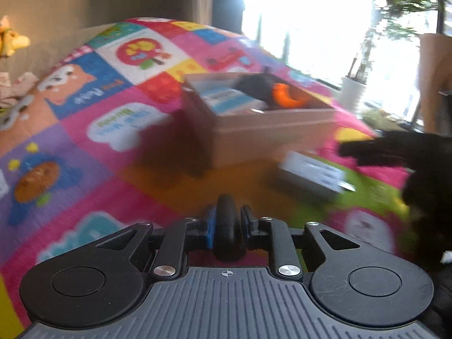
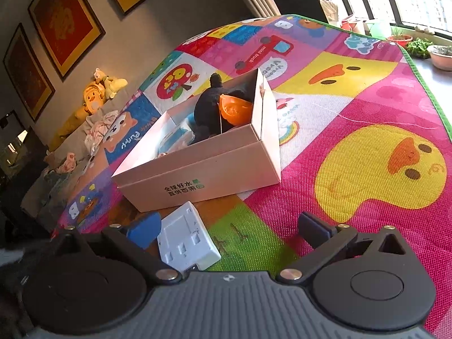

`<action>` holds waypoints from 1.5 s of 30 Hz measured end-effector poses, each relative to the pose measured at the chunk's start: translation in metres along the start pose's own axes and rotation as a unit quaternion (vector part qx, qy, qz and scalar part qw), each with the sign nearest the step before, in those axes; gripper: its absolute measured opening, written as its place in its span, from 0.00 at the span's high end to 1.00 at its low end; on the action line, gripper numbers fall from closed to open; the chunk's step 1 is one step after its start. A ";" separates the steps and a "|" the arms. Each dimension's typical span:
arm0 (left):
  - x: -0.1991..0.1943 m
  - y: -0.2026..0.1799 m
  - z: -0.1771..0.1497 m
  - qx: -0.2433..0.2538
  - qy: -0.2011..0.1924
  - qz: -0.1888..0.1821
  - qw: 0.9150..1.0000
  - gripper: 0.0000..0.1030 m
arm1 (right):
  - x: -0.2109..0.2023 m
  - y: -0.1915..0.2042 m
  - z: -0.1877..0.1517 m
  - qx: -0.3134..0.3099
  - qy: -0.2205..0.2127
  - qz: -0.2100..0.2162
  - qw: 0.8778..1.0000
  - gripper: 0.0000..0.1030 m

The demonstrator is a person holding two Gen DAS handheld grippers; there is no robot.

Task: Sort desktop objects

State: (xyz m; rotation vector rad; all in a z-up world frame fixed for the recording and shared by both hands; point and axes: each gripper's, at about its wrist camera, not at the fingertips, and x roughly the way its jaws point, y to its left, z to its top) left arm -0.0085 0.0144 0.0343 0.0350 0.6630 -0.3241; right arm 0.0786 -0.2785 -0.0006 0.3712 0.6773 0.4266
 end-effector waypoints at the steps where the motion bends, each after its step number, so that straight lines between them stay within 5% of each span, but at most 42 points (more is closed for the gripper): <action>1: -0.001 -0.007 -0.003 0.010 0.002 -0.003 1.000 0.77 | 0.000 0.000 0.000 -0.001 0.000 -0.001 1.000 0.00; 6: 0.003 -0.016 -0.010 0.035 0.009 0.024 0.999 0.53 | 0.001 0.003 -0.001 -0.009 0.001 -0.007 1.000 0.00; 14: 0.004 0.002 -0.018 -0.004 0.030 0.072 0.997 0.44 | 0.001 0.003 -0.001 -0.009 0.002 -0.008 1.000 0.00; 22: 0.002 -0.003 -0.019 -0.020 0.036 0.056 0.998 0.30 | 0.003 0.007 -0.003 -0.020 0.003 -0.018 1.000 0.00; 31: 0.004 -0.006 -0.009 -0.072 0.047 -0.007 0.996 0.20 | 0.009 0.018 -0.004 -0.054 0.015 -0.046 0.997 0.00; 37: 0.031 -0.010 0.010 -0.074 0.027 -0.010 0.997 0.13 | 0.015 0.030 -0.004 -0.105 0.040 -0.070 0.991 0.00; 45: 0.054 -0.022 0.017 -0.053 0.023 0.024 0.998 0.13 | 0.006 0.015 0.000 -0.062 0.028 -0.036 0.997 0.00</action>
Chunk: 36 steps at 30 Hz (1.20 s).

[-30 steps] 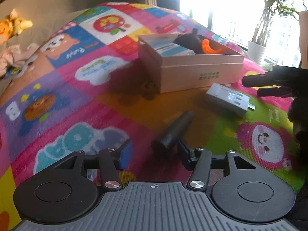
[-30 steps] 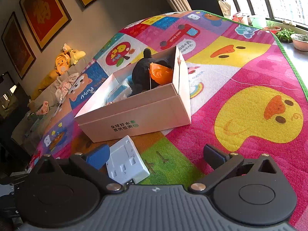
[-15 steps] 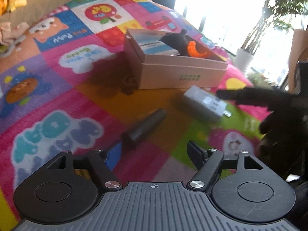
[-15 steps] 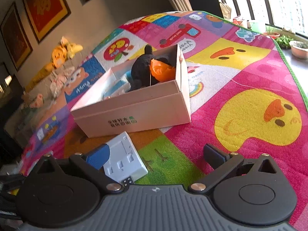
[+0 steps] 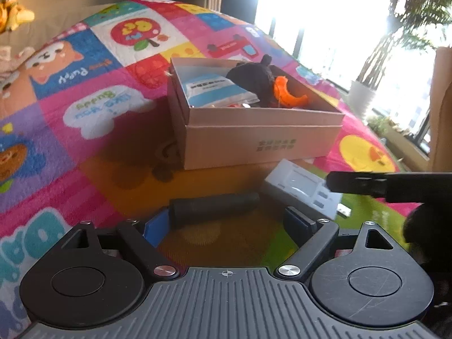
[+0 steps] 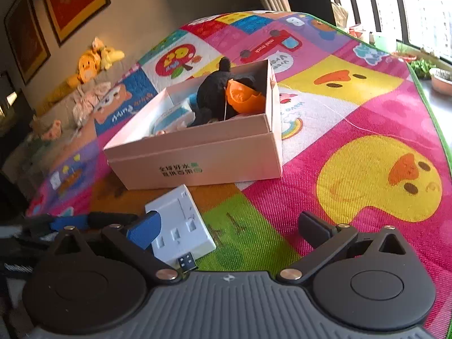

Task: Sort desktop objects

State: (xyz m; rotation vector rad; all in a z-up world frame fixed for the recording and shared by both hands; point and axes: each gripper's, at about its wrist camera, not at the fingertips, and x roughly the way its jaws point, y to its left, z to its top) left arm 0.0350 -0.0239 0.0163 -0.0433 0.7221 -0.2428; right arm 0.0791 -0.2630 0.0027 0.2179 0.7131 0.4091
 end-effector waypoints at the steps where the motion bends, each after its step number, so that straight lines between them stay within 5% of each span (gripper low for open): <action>1: 0.003 0.000 0.002 0.001 0.001 0.006 1.000 0.13 | 0.000 -0.001 0.000 0.003 -0.001 0.002 1.000 0.00; 7: 0.022 -0.005 0.013 0.010 -0.007 0.025 1.000 0.23 | -0.001 -0.001 0.000 0.008 -0.004 0.005 1.000 0.00; 16: 0.027 -0.006 0.017 0.026 -0.016 0.030 0.999 0.22 | -0.001 -0.002 0.001 0.009 -0.004 0.005 1.000 0.00; 22: 0.014 -0.004 -0.001 0.039 -0.004 0.043 0.998 0.02 | -0.001 -0.001 0.000 0.004 -0.005 0.001 1.000 0.00; 29: 0.006 0.000 -0.009 0.021 -0.001 0.058 0.998 0.00 | 0.000 0.008 0.000 -0.016 0.000 -0.013 1.000 0.00; 33: 0.006 -0.005 -0.010 0.041 0.005 0.063 0.997 0.00 | -0.004 0.028 -0.003 -0.078 -0.019 0.005 0.997 0.01; 36: 0.005 -0.004 -0.011 0.038 0.005 0.060 0.997 0.00 | 0.003 0.045 0.000 -0.127 -0.018 -0.005 0.992 0.17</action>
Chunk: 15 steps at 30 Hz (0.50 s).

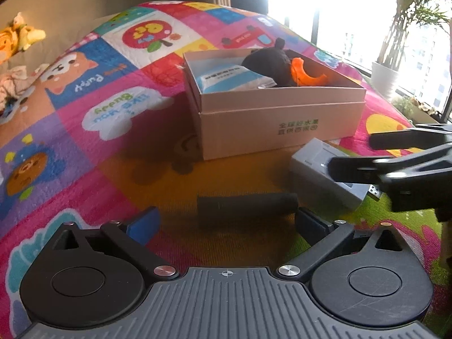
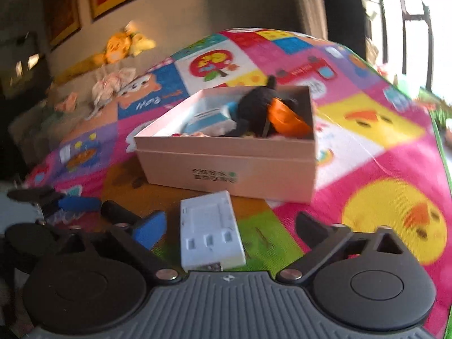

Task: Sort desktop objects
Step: 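Close the left tool on the black cylinder while the right tool grasps the white adapter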

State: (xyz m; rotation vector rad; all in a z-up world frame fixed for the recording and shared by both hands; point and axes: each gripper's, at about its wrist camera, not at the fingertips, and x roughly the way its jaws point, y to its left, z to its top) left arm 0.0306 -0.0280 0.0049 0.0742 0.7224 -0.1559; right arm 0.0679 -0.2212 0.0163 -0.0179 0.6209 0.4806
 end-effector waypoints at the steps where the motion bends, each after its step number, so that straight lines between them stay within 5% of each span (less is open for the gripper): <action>1: -0.001 0.000 -0.001 0.001 0.000 -0.001 1.000 0.00 | 0.005 0.003 0.002 -0.009 0.009 -0.001 1.000 0.25; 8: -0.010 -0.001 -0.005 0.000 -0.012 -0.014 1.000 0.00 | 0.016 0.012 -0.002 -0.036 0.043 0.003 0.998 0.54; 15: -0.001 -0.017 0.003 0.018 -0.001 -0.015 1.000 0.00 | -0.009 0.008 -0.013 -0.061 0.062 -0.016 0.996 0.54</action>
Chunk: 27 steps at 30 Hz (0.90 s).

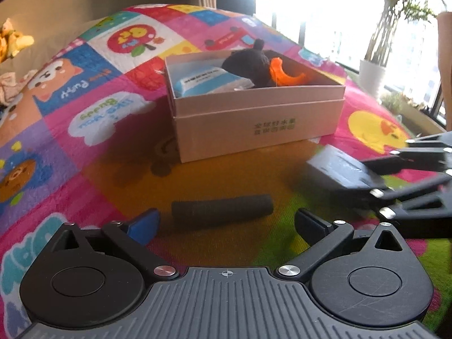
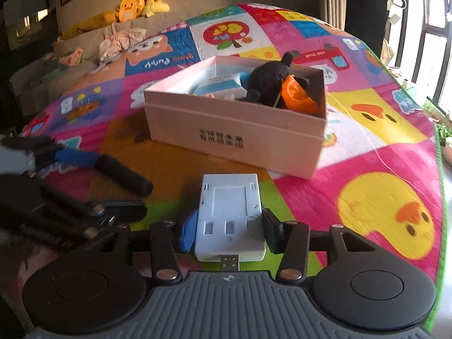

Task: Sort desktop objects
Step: 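Close the left tool on the black cylinder while the right tool grasps the white adapter, then drop the black cylinder into the white box with the left tool while the right tool carries the adapter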

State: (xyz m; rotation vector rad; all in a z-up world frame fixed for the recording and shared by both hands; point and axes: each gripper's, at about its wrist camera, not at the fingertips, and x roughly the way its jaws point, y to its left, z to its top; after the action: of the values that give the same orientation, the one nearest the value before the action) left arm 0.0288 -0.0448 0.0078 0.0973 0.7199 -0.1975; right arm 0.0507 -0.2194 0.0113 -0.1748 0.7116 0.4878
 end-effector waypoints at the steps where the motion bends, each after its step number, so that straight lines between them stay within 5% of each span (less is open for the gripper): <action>1: 0.002 -0.001 0.002 -0.001 0.000 0.003 1.000 0.00 | -0.003 0.000 -0.002 -0.004 0.003 -0.001 1.000 0.54; 9: 0.005 -0.001 0.007 0.002 -0.006 0.016 1.000 0.21 | -0.004 -0.002 -0.005 0.000 0.000 -0.010 1.000 0.41; 18: -0.020 -0.003 0.004 0.014 -0.015 -0.005 1.000 0.21 | -0.007 -0.003 0.000 0.000 0.009 0.012 1.000 0.54; 22: -0.056 -0.001 0.031 0.030 -0.075 -0.013 0.997 0.21 | -0.036 -0.018 0.016 0.016 -0.012 0.031 0.999 0.54; 27: -0.092 0.000 0.085 0.066 -0.177 -0.002 0.982 0.21 | -0.108 -0.039 0.059 0.017 -0.115 0.027 0.993 0.54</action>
State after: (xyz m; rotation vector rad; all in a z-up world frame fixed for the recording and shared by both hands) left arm 0.0162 -0.0444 0.1327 0.1821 0.3524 -0.2587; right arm 0.0336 -0.2749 0.1266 -0.0657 0.4998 0.5368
